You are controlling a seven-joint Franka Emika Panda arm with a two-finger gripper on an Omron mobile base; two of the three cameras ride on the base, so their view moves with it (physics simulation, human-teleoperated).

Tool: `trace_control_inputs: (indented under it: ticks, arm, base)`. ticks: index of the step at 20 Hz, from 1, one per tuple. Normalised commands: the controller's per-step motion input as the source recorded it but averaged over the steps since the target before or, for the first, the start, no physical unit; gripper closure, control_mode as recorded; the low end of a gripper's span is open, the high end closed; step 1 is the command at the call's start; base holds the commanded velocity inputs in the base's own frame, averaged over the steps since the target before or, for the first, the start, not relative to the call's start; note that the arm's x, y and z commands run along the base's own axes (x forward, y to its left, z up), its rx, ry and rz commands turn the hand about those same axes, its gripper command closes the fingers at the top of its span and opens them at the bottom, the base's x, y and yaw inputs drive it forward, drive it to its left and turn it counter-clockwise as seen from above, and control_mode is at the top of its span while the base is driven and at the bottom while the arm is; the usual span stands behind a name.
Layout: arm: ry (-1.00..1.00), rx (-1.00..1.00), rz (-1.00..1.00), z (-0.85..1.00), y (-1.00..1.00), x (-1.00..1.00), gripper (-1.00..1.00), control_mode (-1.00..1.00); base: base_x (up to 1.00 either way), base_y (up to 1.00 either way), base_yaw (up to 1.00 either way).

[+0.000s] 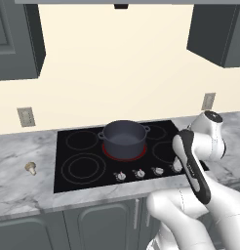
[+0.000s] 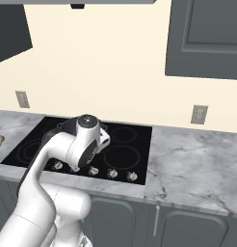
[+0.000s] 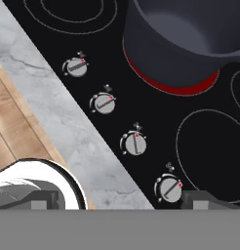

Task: Turn on the burner for the pot on the stove. Wait thirty seconds for the pot to heat up. Then add the mushroom to the pot.

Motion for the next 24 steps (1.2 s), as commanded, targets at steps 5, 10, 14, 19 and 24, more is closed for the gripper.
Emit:
trace_control_inputs:
  ticks: [5,10,14,19,24]
  arm:
    - [0.00,0.00,0.00,0.39,0.24,-0.01,-1.00,-1.00]
    - [0.05,0.03,0.00,0.10,0.38,0.00,-1.00,-1.00]
    - [0.13,0.08,0.00,0.00,0.44,0.00,-1.00,-1.00]
    - [0.18,0.12,-0.01,0.00,0.49,0.00,-1.00,-1.00]
    - [0.17,0.10,-0.06,0.00,0.59,0.00,-1.00,-1.00]
  base:
    - [0.00,0.00,0.00]
    - [0.00,0.00,0.00]
    - [0.00,0.00,0.00]
    - [0.00,0.00,0.00]
    - [0.00,0.00,0.00]
